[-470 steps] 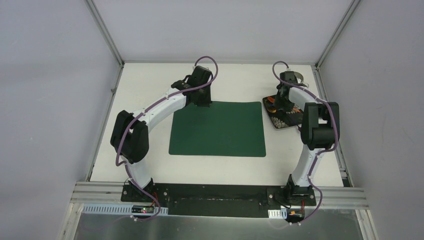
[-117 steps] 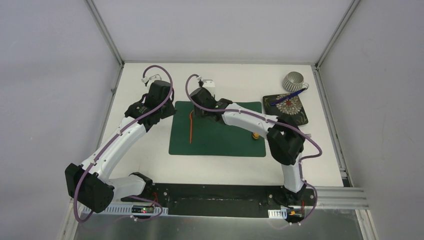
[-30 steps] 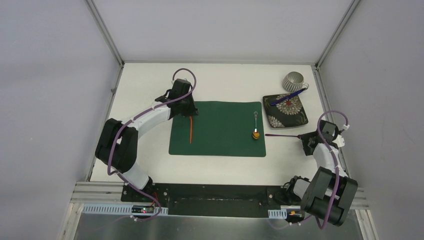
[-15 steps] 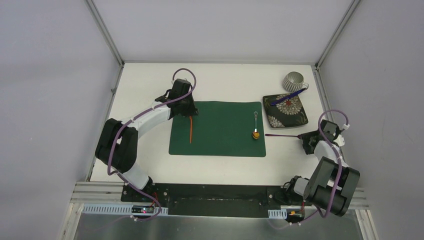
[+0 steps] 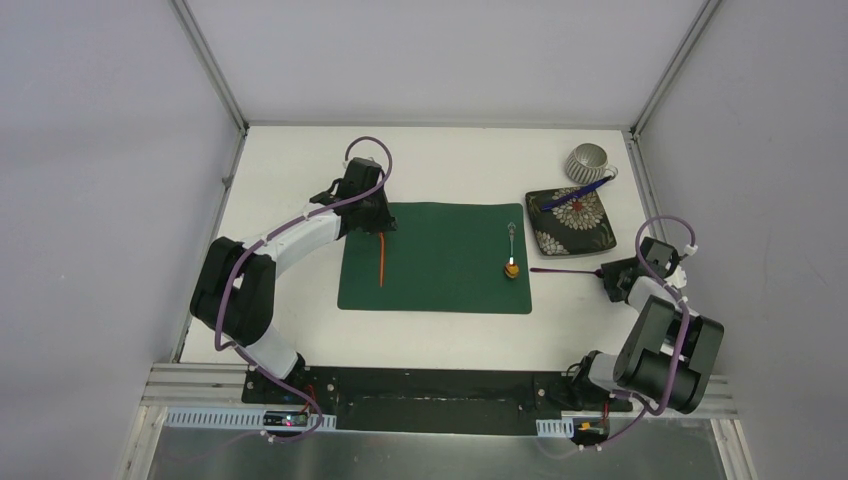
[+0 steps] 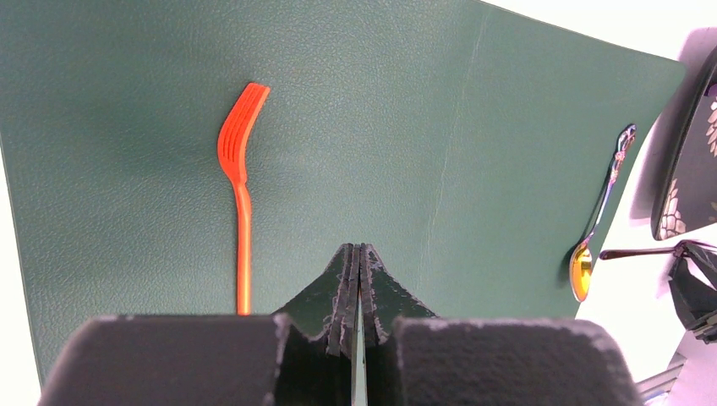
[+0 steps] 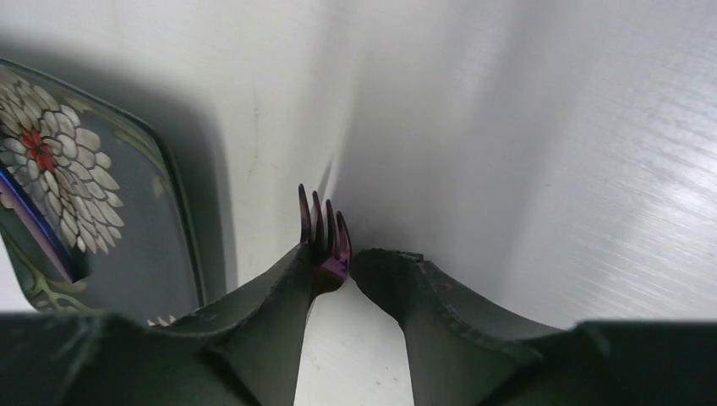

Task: Set the dinner table for one person
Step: Pick up the fork at the center of the board.

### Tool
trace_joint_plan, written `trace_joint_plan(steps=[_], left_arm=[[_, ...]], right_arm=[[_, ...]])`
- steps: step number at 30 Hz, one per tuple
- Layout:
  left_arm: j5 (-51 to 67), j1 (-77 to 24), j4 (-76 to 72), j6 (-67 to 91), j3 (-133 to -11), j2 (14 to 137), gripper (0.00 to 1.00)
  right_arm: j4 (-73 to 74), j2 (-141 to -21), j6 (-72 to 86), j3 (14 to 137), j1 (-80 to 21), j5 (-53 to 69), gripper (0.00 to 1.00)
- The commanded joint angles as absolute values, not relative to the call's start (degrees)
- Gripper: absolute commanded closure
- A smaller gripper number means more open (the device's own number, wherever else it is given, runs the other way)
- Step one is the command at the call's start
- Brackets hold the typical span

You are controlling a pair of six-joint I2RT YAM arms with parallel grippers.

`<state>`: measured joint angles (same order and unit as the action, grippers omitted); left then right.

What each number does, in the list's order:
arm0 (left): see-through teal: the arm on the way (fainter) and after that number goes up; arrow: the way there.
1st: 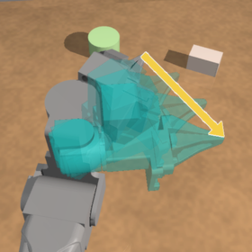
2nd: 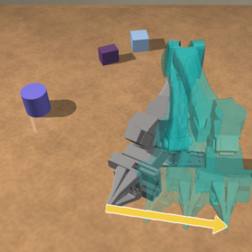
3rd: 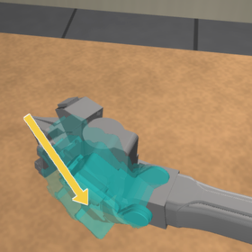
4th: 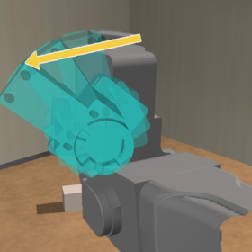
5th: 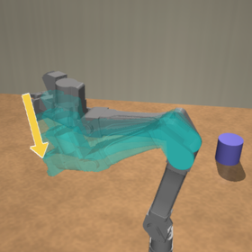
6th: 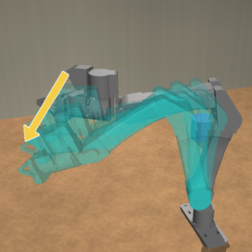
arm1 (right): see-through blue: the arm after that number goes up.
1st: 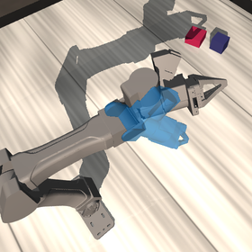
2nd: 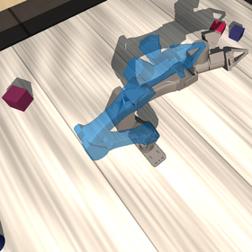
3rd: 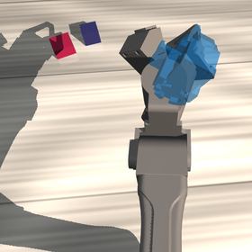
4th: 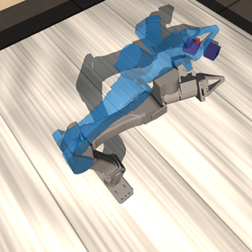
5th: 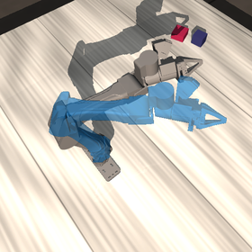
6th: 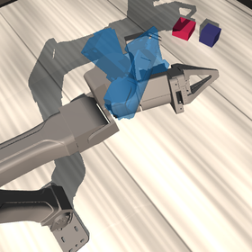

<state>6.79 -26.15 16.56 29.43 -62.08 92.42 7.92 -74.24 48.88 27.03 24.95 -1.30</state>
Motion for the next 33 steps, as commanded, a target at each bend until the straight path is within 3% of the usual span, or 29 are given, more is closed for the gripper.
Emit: trace_joint_plan(steps=[1,13,19,23,24,33], left_arm=[[7.2,-25.8,15.5,29.1,-61.9,89.7,0.99],[7.6,-25.8,15.5,29.3,-61.9,89.8,1.00],[7.7,-25.9,15.6,29.4,-61.8,89.5,1.00],[8.0,-25.8,15.6,29.4,-61.7,89.8,1.00],[8.0,-25.8,15.5,29.4,-61.7,89.8,1.00],[8.3,-25.8,15.2,29.1,-62.4,90.6,1.00]], right_arm=[[4.8,-75.7,49.7,27.3,25.3,-0.5,0.60],[2.7,-76.6,49.4,26.8,25.3,1.7,0.99],[5.1,-74.7,48.5,27.7,25.3,0.8,1.00],[5.6,-74.4,47.0,27.4,25.3,-0.6,0.59],[5.2,-74.3,46.8,27.1,25.3,-1.4,0.54],[6.1,-75.3,46.7,28.8,25.2,-4.4,0.52]])
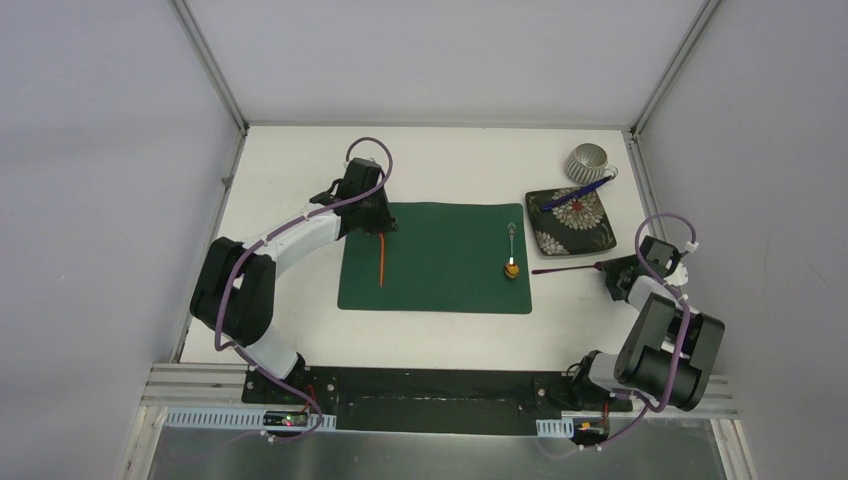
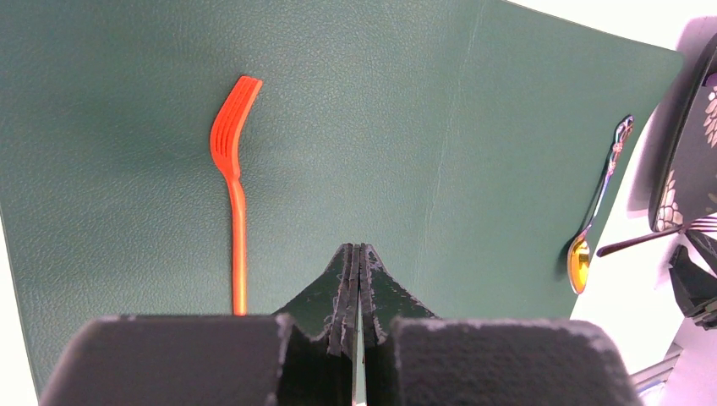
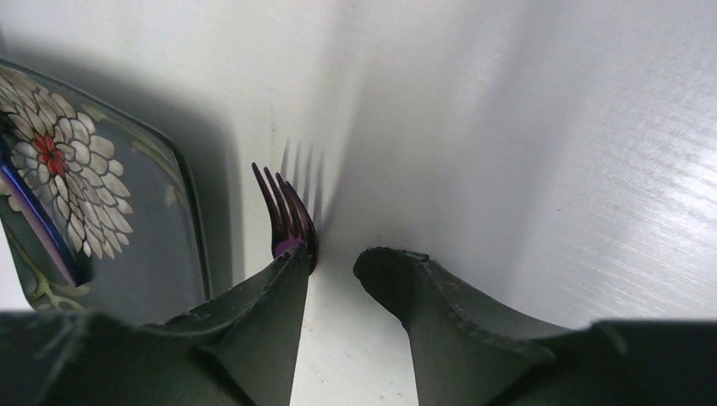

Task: Set the dinner table for one person
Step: Pick up the fork at the center of the board.

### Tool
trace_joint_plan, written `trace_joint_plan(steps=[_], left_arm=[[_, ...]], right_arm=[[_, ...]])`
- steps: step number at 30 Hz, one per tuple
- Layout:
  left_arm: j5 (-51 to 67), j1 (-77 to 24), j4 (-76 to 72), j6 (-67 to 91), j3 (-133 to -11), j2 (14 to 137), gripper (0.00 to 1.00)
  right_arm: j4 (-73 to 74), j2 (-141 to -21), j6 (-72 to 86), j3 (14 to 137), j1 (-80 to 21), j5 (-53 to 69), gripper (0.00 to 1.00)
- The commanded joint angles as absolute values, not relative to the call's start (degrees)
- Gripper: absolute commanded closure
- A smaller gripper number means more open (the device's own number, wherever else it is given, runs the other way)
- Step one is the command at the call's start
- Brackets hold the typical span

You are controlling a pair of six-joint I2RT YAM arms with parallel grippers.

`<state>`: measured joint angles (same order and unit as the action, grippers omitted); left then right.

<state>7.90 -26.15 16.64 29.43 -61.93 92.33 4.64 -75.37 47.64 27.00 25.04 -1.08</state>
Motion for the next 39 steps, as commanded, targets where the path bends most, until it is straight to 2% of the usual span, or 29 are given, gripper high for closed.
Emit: trace_joint_plan(steps=[1,7,21,30,32,34,39], left_arm=[[8.3,-25.8,15.2,29.1,-62.4,90.7,1.00],[8.9,-25.8,15.0,29.0,-62.4,91.0,1.00],[9.8,-25.8,14.2,29.0,-61.6,91.2,1.00],[9.9,-25.8,14.1,28.9,-61.4,91.7,1.00],[10.0,-25.8,14.1,29.0,-61.5,91.8,1.00],[10.1,-25.8,13.9,29.0,-61.4,91.8,1.00],[10.3,-25.9,14.0,29.2,-61.4,91.7,1.00]], right_arm=[[6.6,-75.1,46.7,29.1,25.2,-5.1,0.51],[7.8,-73.0,46.3,30.6,25.2,-9.2,0.44],[-3.8,-87.4,50.6,34.4,25.1,-2.3,0.44],[-6.5,-90.6,51.6,35.7,24.5,-0.5,0.45],[-6.7,-90.9,51.5,35.8,24.5,-0.5,0.48],[-7.1,-91.0,51.4,35.6,24.4,-0.6,0.55],[-8.0,-91.6,51.4,34.7,24.2,2.0,0.88]])
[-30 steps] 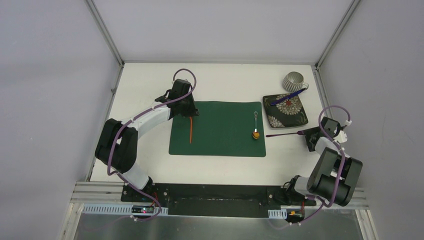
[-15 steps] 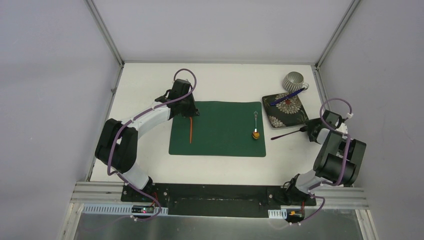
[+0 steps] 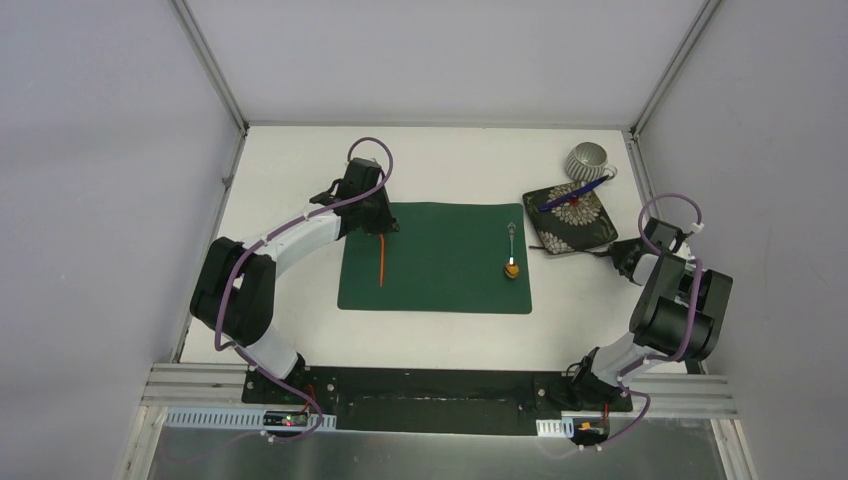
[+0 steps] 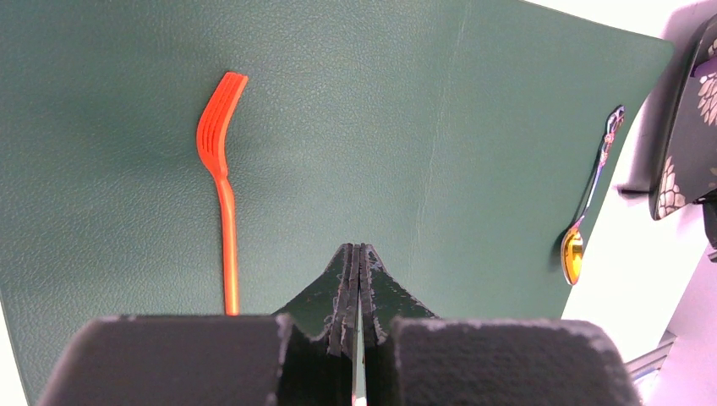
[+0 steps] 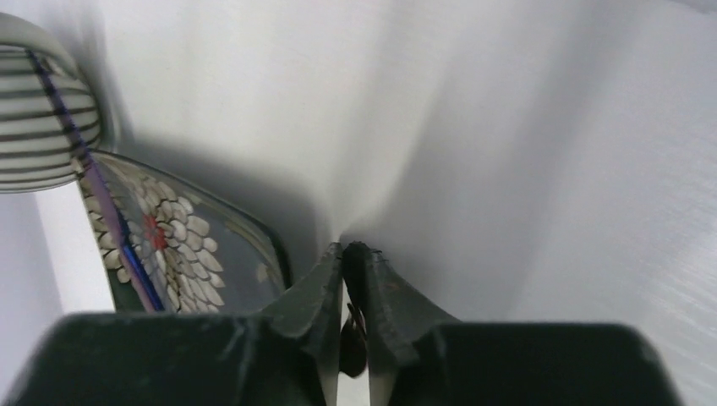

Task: Set the dinner table for one person
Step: Pick up the fork at the center of the board.

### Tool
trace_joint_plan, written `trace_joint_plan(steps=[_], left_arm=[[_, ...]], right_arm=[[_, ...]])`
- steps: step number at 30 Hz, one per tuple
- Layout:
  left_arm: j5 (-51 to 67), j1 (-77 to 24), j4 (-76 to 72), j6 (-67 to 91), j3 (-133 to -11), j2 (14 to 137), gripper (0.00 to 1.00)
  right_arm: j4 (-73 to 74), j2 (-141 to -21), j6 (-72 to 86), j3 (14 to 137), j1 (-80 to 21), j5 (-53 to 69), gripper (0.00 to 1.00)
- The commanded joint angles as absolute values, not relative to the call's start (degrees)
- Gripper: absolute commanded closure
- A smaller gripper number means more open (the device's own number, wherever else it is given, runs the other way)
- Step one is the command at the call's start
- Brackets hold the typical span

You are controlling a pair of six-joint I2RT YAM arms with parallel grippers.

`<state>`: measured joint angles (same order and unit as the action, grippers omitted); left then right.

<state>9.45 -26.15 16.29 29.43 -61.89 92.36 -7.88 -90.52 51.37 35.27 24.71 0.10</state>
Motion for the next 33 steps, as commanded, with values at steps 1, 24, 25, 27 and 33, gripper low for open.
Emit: trace_joint_plan(steps=[1,24,25,27,33], left_arm=[[10.4,-25.8,13.9,29.3,-61.4,91.6,1.00],[10.1,-26.1,14.4,30.2,-60.8,88.8,1.00],[10.1,-26.3,14.5,30.2,-60.9,88.7,1.00],[10.0,-26.4,14.8,30.2,-61.0,88.4,1.00],[9.6,-26.8,15.6,30.1,-61.4,87.7,1.00]], right_arm=[[-8.3,-91.5,51.5,34.5,24.1,2.2,0.94],[9.2,-74.3,46.2,31.3,23.0,4.1,1.00],[9.9,-73.4,46.2,31.2,22.9,4.4,1.00],[10.8,-71.8,46.1,31.3,22.6,4.9,1.00],[13.2,-68.4,46.7,32.5,22.0,8.5,1.00]])
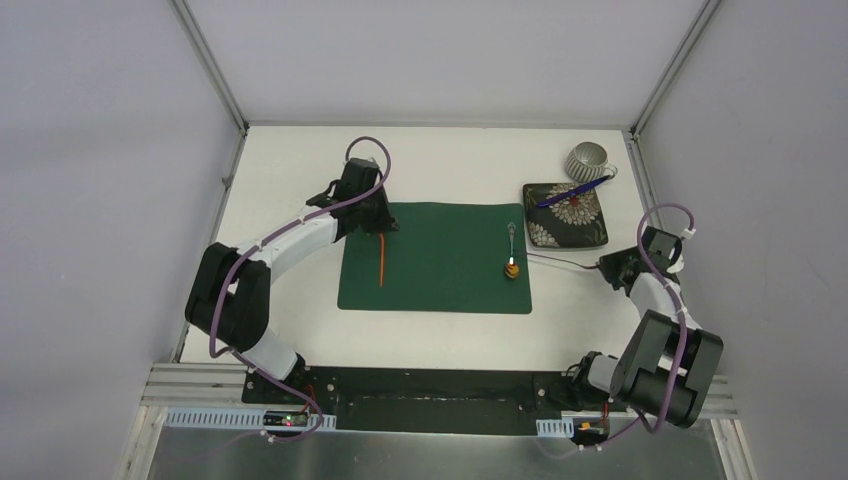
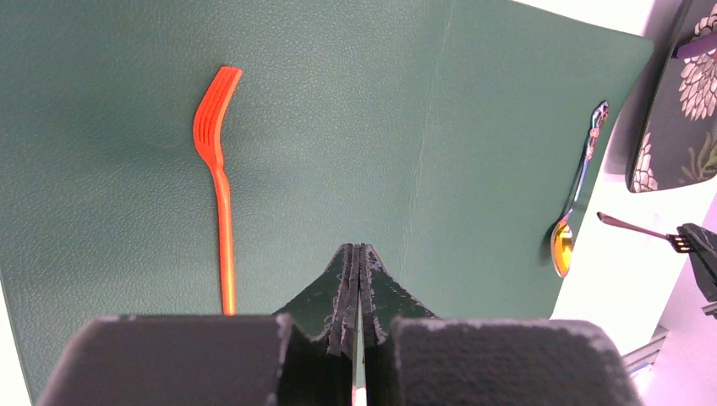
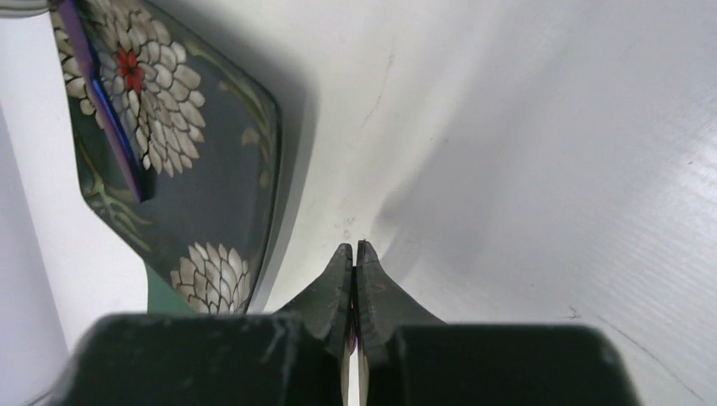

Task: Set the dinner table for one person
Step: Pick up the fork at the center of the board.

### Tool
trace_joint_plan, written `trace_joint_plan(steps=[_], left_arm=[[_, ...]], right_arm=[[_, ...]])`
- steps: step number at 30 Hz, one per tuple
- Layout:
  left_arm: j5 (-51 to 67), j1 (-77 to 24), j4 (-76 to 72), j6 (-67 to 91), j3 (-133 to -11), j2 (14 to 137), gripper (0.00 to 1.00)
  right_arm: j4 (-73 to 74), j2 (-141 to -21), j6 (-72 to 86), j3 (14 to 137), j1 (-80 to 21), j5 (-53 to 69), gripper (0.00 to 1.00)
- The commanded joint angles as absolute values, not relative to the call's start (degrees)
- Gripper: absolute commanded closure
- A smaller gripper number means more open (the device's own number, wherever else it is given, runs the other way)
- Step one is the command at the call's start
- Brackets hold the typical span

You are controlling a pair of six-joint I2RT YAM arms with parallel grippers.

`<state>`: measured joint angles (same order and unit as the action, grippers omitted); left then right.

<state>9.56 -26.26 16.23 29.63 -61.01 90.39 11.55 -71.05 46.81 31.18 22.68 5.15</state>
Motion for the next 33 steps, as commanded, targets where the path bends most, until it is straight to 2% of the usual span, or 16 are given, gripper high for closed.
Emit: trace_joint_plan(steps=[1,14,23,33], left_arm=[[9.6,-26.8,15.7,30.1,-61.4,87.7,1.00],[8.1,-27.5,17.9,29.9,-62.7,86.4,1.00],[6.7,-27.6,20.1,29.6,-63.2,85.1,1.00],[5.1,-27.6,22.6,29.0,-63.3,83.7,1.00]], right_arm=[[13.6,-68.1,46.8,32.9,21.6,9.0,1.00],[13.4,-68.6,48.3,39.7,16.3,14.2,1.00],[6.8,-89.2,47.5,55.1,1.9,19.6,1.00],[15.4,-111.0,35.6,82.8,-9.5,28.4,1.00]])
